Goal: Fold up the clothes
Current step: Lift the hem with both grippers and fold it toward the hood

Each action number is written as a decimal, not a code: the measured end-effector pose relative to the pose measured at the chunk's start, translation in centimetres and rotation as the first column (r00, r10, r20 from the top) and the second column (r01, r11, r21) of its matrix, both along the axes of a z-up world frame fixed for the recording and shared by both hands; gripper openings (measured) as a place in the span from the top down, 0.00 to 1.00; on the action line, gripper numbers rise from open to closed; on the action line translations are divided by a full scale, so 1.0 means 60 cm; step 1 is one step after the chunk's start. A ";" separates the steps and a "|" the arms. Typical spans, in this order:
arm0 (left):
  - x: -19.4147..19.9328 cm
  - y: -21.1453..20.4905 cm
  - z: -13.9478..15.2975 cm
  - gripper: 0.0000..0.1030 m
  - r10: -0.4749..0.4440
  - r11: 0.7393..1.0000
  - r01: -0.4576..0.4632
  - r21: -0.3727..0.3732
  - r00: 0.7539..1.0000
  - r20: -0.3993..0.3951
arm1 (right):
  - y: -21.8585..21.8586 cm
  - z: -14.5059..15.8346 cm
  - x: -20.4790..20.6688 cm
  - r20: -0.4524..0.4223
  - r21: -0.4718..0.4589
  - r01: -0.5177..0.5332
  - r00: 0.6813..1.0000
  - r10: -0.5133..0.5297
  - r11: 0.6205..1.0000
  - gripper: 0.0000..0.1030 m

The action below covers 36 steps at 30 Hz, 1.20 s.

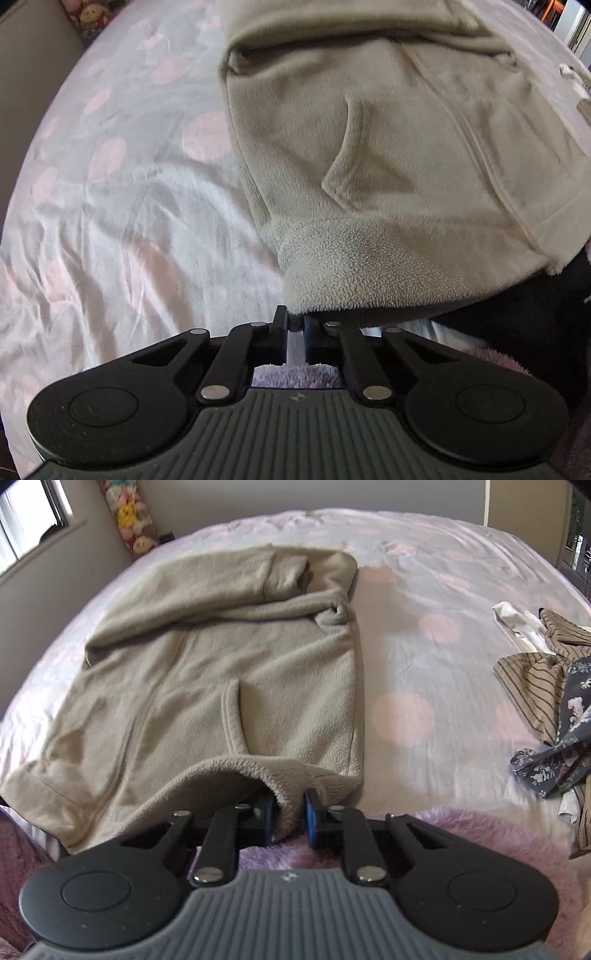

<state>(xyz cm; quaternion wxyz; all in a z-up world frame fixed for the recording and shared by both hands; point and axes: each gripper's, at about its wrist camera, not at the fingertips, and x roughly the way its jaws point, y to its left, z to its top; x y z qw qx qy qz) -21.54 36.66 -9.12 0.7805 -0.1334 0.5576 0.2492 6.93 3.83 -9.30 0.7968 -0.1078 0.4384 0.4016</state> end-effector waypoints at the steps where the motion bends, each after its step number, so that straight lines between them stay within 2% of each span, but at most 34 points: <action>1: -0.007 -0.001 0.022 0.95 0.003 1.000 -0.005 0.024 0.999 0.046 | -0.007 0.013 -0.002 0.016 0.014 0.000 1.000 0.000 1.000 0.93; 3: -0.018 0.003 0.066 0.96 0.019 0.998 -0.026 0.060 0.992 0.121 | -0.021 0.041 -0.007 0.046 0.043 -0.001 0.999 -0.001 0.999 0.93; 5: -0.020 -0.002 0.102 0.97 0.010 0.994 -0.027 0.109 0.988 0.152 | -0.027 0.072 -0.016 0.106 0.057 -0.011 0.994 0.005 0.998 0.93; 7: -0.017 -0.016 0.136 0.97 -0.027 0.982 -0.004 0.189 0.987 0.159 | -0.031 0.103 -0.029 0.186 0.064 -0.024 0.983 0.012 0.998 0.94; 10: -0.022 -0.032 0.192 0.97 -0.056 0.962 -0.008 0.274 0.973 0.225 | -0.043 0.147 -0.048 0.271 0.101 -0.038 0.963 0.009 0.994 0.94; 15: -0.038 -0.061 0.263 1.00 -0.084 0.937 -0.031 0.348 0.947 0.309 | -0.074 0.199 -0.069 0.336 0.186 -0.022 0.941 -0.043 0.982 0.95; 16: -0.044 -0.068 0.275 1.00 -0.086 0.923 -0.045 0.383 0.945 0.317 | -0.082 0.207 -0.074 0.345 0.203 -0.017 0.937 -0.055 0.979 0.95; 19: -0.078 -0.077 0.318 1.00 -0.091 0.902 -0.082 0.424 0.923 0.373 | -0.107 0.229 -0.086 0.364 0.248 -0.008 0.927 -0.085 0.969 0.98; 21: -0.098 -0.080 0.343 1.00 -0.094 0.889 -0.104 0.446 0.912 0.400 | -0.128 0.247 -0.101 0.417 0.261 0.009 0.901 -0.121 0.965 1.00; 23: -0.103 -0.080 0.347 1.00 -0.097 0.882 -0.097 0.462 0.920 0.380 | -0.147 0.266 -0.109 0.469 0.241 0.012 0.874 -0.127 0.970 1.00; 27: -0.089 -0.080 0.322 1.00 -0.119 0.888 -0.047 0.458 0.937 0.328 | -0.166 0.270 -0.097 0.448 0.211 0.021 0.886 -0.116 0.977 1.00; 30: -0.071 -0.098 0.291 1.00 -0.192 0.891 0.041 0.452 0.936 0.295 | -0.156 0.253 -0.100 0.429 0.163 -0.025 0.902 -0.048 0.986 1.00; 31: -0.063 -0.103 0.279 1.00 -0.217 0.895 0.075 0.439 0.934 0.283 | -0.145 0.245 -0.103 0.421 0.145 -0.048 0.907 -0.017 0.988 0.95; 32: -0.053 -0.107 0.267 1.00 -0.233 0.899 0.102 0.426 0.935 0.268 | -0.134 0.237 -0.106 0.412 0.126 -0.073 0.911 0.015 0.989 0.94; 35: -0.024 -0.133 0.227 0.98 -0.314 0.886 0.208 0.413 0.927 0.206 | -0.099 0.211 -0.117 0.388 0.066 -0.151 0.915 0.114 0.986 0.91; 36: -0.014 -0.144 0.212 0.96 -0.344 0.879 0.248 0.408 0.921 0.182 | -0.086 0.201 -0.124 0.383 0.041 -0.178 0.912 0.149 0.983 0.87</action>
